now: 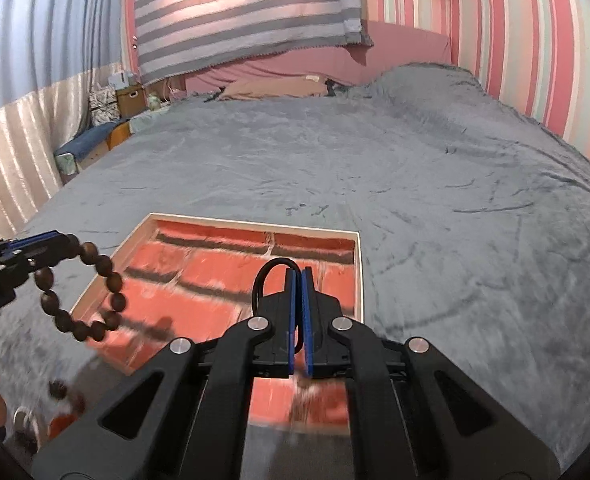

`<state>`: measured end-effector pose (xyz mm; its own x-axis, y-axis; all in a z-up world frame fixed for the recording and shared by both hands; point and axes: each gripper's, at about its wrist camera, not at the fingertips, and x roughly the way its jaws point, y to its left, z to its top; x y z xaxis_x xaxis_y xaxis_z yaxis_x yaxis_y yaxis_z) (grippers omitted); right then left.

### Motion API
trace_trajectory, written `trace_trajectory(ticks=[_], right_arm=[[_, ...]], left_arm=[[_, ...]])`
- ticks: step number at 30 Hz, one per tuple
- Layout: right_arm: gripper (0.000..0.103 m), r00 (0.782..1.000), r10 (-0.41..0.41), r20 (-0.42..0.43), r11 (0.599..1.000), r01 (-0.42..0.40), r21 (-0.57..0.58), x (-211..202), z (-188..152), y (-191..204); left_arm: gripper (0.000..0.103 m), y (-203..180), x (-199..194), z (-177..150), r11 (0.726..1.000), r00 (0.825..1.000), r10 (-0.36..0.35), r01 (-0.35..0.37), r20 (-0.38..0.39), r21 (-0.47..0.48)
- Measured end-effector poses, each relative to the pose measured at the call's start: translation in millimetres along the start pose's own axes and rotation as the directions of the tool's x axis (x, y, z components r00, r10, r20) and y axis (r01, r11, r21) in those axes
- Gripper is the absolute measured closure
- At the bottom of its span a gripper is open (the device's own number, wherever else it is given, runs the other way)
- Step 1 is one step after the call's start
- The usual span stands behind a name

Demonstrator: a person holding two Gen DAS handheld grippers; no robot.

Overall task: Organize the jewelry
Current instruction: 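Carry both items into the cream tray and open both grippers, then lift both open grippers away from the tray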

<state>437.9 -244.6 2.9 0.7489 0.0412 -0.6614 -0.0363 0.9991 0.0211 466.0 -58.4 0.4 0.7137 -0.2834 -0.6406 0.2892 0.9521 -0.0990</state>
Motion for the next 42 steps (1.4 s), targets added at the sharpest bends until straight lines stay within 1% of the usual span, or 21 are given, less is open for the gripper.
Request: trace_trajectory(ticks=[4, 7, 10, 12, 14, 17, 21, 23, 27, 31, 33, 35, 36, 37, 38, 39, 42], right_arm=[[0.099, 0.999, -0.003, -0.051, 1.000, 0.004, 0.019, 48.2, 12.8, -5.7], [0.099, 0.996, -0.014, -0.092, 1.000, 0.016, 0.024, 81.5, 18.6, -9.4], [0.099, 0.992, -0.020, -0.127, 0.999, 0.025, 0.036, 105.1, 23.2, -14.6], [0.099, 0.988, -0.034, -0.154, 0.998, 0.041, 0.040, 120.2, 26.6, -17.7], [0.099, 0.980, -0.033, -0.194, 0.998, 0.044, 0.049, 135.2, 28.1, -21.2], [0.099, 0.967, -0.054, -0.250, 0.997, 0.068, 0.044, 153.4, 29.4, -24.1], [0.099, 0.945, -0.079, -0.319, 0.995, 0.095, 0.035, 177.4, 31.1, -28.7], [0.099, 0.933, -0.078, -0.351, 0.995, 0.096, 0.035, 186.8, 30.5, -31.3], [0.099, 0.917, -0.073, -0.393, 0.995, 0.093, 0.031, 200.8, 27.6, -33.2], [0.098, 0.912, -0.058, -0.406, 0.996, 0.080, 0.038, 206.2, 24.8, -31.2], [0.090, 0.913, -0.064, -0.404, 0.996, 0.082, 0.028, 205.4, 25.6, -29.6], [0.074, 0.919, -0.049, -0.391, 0.997, 0.066, 0.030, 201.1, 29.3, -30.5], [0.069, 0.923, -0.046, -0.381, 0.998, 0.061, 0.027, 196.4, 31.0, -29.3], [0.062, 0.928, -0.043, -0.370, 0.998, 0.057, 0.025, 191.1, 32.8, -28.8], [0.055, 0.935, -0.040, -0.353, 0.998, 0.052, 0.025, 182.3, 35.8, -29.1], [0.052, 0.940, -0.034, -0.341, 0.999, 0.046, 0.027, 175.1, 38.1, -29.7], [0.039, 0.954, -0.019, -0.300, 0.999, 0.032, 0.038, 149.2, 44.6, -33.1]], left_arm=[[0.084, 4.6, 54.7, 16.8, 1.000, 0.999, 0.004, -0.004, -0.048, 0.000], [0.084, 10.7, 93.6, 24.6, 1.000, 0.996, 0.027, -0.026, -0.089, 0.006], [0.084, 19.4, 119.3, 28.3, 0.998, 0.992, 0.062, -0.061, -0.110, 0.009], [0.084, 27.4, 133.9, 30.4, 0.997, 0.989, 0.073, -0.074, -0.131, 0.001], [0.084, 31.7, 143.9, 32.0, 0.996, 0.985, 0.091, -0.092, -0.147, 0.000], [0.084, 38.5, 160.7, 31.6, 0.993, 0.974, 0.114, -0.116, -0.194, 0.000], [0.084, 47.7, 180.8, 25.6, 0.987, 0.955, 0.153, -0.158, -0.253, 0.002], [0.084, 51.2, 185.9, 22.5, 0.985, 0.949, 0.167, -0.172, -0.267, 0.006], [0.083, 53.4, 193.4, 19.2, 0.984, 0.936, 0.172, -0.178, -0.307, 0.009], [0.083, 53.2, 198.7, 18.4, 0.983, 0.926, 0.182, -0.180, -0.331, 0.037], [0.082, 54.3, 195.2, 18.8, 0.981, 0.925, 0.193, -0.188, -0.328, 0.047], [0.082, 53.7, 188.3, 19.8, 0.981, 0.929, 0.193, -0.189, -0.317, 0.045], [0.076, 52.7, 181.6, 21.4, 0.983, 0.934, 0.183, -0.179, -0.306, 0.040], [0.057, 50.9, 175.6, 23.1, 0.983, 0.938, 0.182, -0.177, -0.294, 0.041], [0.046, 48.7, 168.4, 24.8, 0.982, 0.942, 0.190, -0.185, -0.275, 0.046], [0.038, 45.2, 155.9, 27.8, 0.979, 0.950, 0.203, -0.196, -0.238, 0.056], [0.037, 39.8, 122.5, 34.3, 0.983, 0.966, 0.180, -0.173, -0.184, 0.056]])
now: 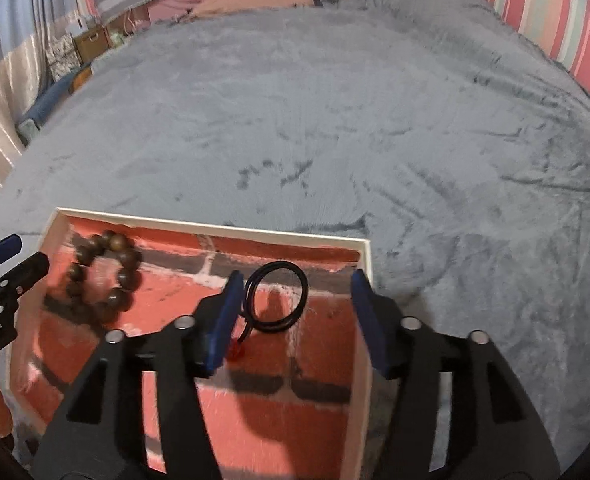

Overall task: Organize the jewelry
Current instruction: 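Lift both open grippers away from the tray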

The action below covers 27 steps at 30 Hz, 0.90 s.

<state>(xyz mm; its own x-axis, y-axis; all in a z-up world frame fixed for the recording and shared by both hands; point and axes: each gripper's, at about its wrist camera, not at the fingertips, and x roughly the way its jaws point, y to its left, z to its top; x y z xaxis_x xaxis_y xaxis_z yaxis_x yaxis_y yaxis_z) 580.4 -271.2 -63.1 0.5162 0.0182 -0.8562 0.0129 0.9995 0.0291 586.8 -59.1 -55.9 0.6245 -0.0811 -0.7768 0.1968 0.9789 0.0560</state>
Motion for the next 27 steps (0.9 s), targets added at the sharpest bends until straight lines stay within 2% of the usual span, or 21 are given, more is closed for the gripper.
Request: trace_trajectory(ticks=[2, 4, 7, 12, 17, 22, 27], right_arm=[[0.024, 0.999, 0.008, 0.050, 1.000, -0.008, -0.003, -25.4, -5.0, -2.9], [0.016, 0.996, 0.011, 0.090, 1.000, -0.010, -0.011, -48.6, -10.9, -5.1], [0.005, 0.990, 0.021, 0.142, 1.000, -0.019, -0.016, -84.2, -23.2, -8.2], [0.004, 0.972, 0.032, 0.231, 0.999, -0.025, -0.030, -145.2, -58.5, -12.9], [0.004, 0.963, 0.029, 0.267, 0.999, -0.022, -0.028, -184.0, -98.4, -17.3], [0.004, 0.959, 0.024, 0.281, 1.000, -0.018, -0.026, -209.5, -136.2, -24.9], [0.004, 0.953, -0.021, 0.302, 1.000, 0.021, 0.003, -235.5, -173.0, -37.2]], left_arm=[[0.029, 4.6, -30.2, -2.6, 1.000, 0.998, -0.006, 0.006, 0.057, -0.012], [0.013, 10.8, -66.8, -9.2, 1.000, 0.992, -0.002, 0.005, 0.125, -0.027], [0.008, 21.7, -117.3, -24.6, 0.999, 0.980, -0.010, 0.019, 0.198, -0.042], [0.004, 34.9, -185.2, -62.9, 0.998, 0.963, -0.003, 0.019, 0.269, -0.058], [0.004, 37.7, -233.6, -105.7, 0.997, 0.950, 0.024, -0.001, 0.312, -0.074], [0.004, 32.0, -259.5, -143.7, 0.996, 0.944, 0.045, -0.017, 0.327, -0.088], [0.004, 15.2, -276.6, -173.9, 0.996, 0.937, 0.058, -0.031, 0.343, -0.083]])
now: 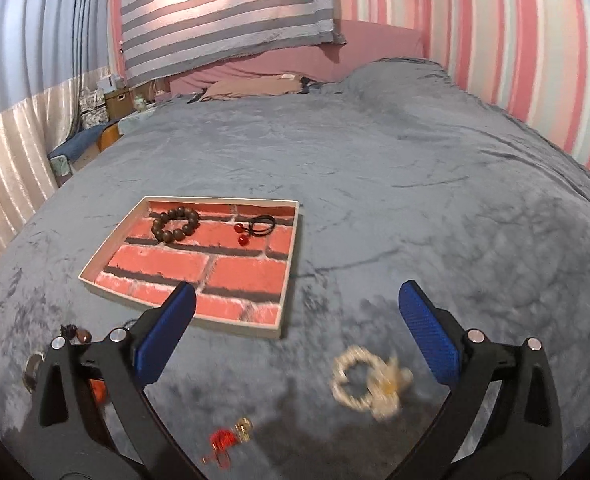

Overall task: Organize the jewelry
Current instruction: 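Lift both open grippers away from the tray, then grasp the black hand-shaped ring stand with the left gripper while the right grasps the black scrunchie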

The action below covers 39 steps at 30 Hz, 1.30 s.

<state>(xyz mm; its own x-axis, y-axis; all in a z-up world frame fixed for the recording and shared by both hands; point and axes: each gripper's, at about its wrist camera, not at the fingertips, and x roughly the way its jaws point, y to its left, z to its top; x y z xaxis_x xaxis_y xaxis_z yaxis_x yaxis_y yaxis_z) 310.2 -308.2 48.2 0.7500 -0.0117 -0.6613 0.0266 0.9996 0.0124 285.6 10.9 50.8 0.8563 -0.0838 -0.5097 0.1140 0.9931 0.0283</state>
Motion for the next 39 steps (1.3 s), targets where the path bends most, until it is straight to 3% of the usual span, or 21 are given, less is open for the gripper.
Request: trace_trajectory(ticks=[12, 23, 30, 39], right_arm=[[0.004, 0.998, -0.059, 0.019, 0.997, 0.058, 0.044, -60.9, -89.1, -34.3], [0.004, 0.991, -0.130, -0.028, 0.992, 0.130, 0.005, -67.1, -168.4, -52.0], [0.006, 0.988, -0.134, -0.081, 0.991, 0.135, 0.002, -52.7, -192.6, -60.8], [0.021, 0.981, -0.112, -0.161, 0.993, 0.116, 0.014, -33.2, -207.6, -66.7]], left_arm=[[0.004, -49.5, -44.1, -68.9, 0.999, 0.999, -0.048, 0.048, 0.002, -0.014], [0.004, -100.1, -34.8, -143.5, 0.988, 0.986, -0.137, 0.129, -0.093, -0.079], [0.004, -140.5, -24.0, -171.6, 0.986, 0.973, -0.166, 0.165, -0.159, -0.020], [0.005, -166.9, -3.3, -177.1, 0.984, 0.964, -0.169, 0.177, -0.204, 0.024]])
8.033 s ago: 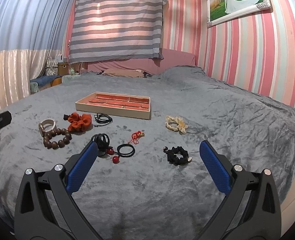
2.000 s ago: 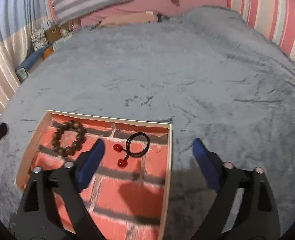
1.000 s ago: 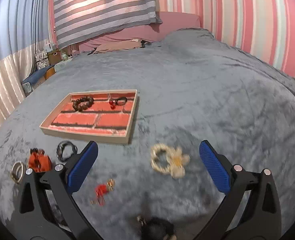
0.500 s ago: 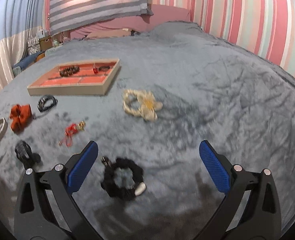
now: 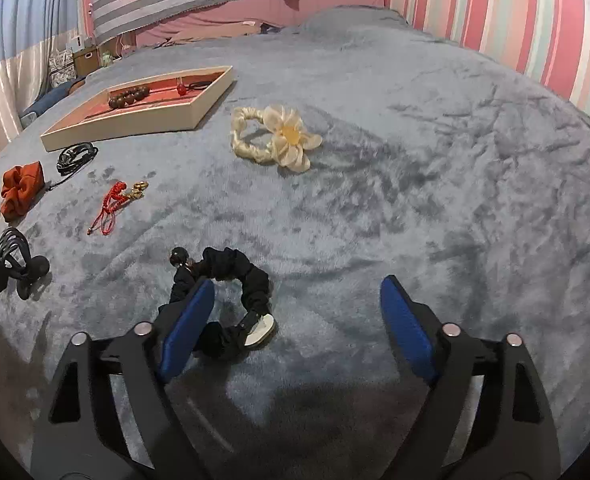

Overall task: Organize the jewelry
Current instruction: 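Grasp the black hand-shaped ring stand with the left gripper while the right grasps the black scrunchie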

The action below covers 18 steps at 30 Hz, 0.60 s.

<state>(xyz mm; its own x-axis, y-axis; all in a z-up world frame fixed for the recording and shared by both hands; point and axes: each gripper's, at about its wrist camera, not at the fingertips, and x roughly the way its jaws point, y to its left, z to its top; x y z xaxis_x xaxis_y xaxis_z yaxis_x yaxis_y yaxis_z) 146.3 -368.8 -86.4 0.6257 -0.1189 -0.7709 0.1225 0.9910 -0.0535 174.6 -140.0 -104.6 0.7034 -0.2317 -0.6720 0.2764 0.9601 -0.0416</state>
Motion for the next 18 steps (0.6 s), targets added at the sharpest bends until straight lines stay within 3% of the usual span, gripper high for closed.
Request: trace_trajectory(ticks=[8, 13, 15, 18], right_arm=[[0.028, 0.999, -0.011, -0.036, 1.000, 0.010, -0.012, 14.9, 1.0, 4.3], [0.037, 0.998, -0.019, -0.053, 1.000, 0.017, -0.022, 21.8, 1.8, 6.7], [0.042, 0.998, -0.016, -0.058, 1.000, 0.014, -0.025, 23.6, 3.0, 7.3], [0.050, 0.998, -0.010, -0.059, 0.999, 0.008, -0.032, 26.0, 4.0, 8.9]], left_arm=[[0.006, -4.1, 21.4, 3.1, 1.000, 0.998, -0.029, 0.030, -0.051, 0.009], [0.028, -5.0, 32.9, 6.6, 0.998, 0.995, -0.060, 0.061, -0.079, 0.013], [0.030, -4.9, 37.9, 6.8, 0.998, 0.993, -0.066, 0.068, -0.097, 0.009], [0.042, -1.8, 42.4, 6.9, 0.997, 0.990, -0.082, 0.082, -0.114, -0.006]])
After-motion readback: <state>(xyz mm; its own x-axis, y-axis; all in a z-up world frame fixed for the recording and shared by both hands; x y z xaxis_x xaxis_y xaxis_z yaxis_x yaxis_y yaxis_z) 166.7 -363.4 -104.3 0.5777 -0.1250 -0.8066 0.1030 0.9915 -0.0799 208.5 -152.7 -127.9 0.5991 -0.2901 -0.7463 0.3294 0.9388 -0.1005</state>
